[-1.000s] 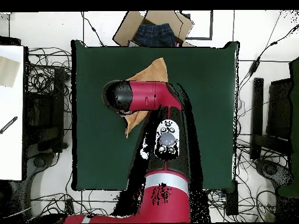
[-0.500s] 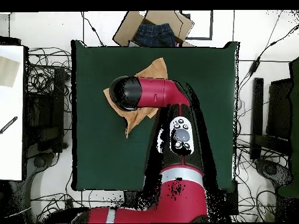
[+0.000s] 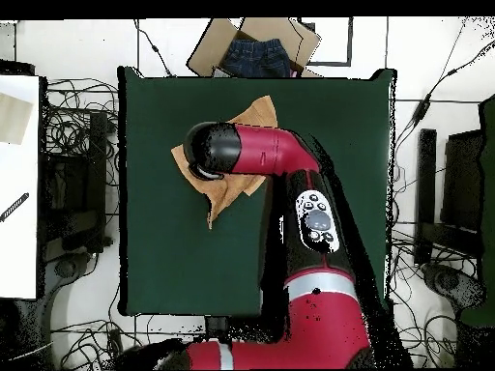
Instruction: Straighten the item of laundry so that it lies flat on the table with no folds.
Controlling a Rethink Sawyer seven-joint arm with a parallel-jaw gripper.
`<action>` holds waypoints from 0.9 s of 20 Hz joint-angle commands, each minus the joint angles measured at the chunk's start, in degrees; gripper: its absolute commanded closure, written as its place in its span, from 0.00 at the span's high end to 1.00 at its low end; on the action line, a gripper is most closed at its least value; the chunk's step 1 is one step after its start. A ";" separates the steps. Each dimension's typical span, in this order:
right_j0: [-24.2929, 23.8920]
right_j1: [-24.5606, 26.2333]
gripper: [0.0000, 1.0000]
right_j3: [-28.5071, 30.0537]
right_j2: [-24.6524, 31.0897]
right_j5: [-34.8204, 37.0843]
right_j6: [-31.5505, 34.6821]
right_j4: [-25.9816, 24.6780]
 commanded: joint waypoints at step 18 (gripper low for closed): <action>1.40 6.95 1.00 -12.23 4.24 16.02 -4.14 -6.25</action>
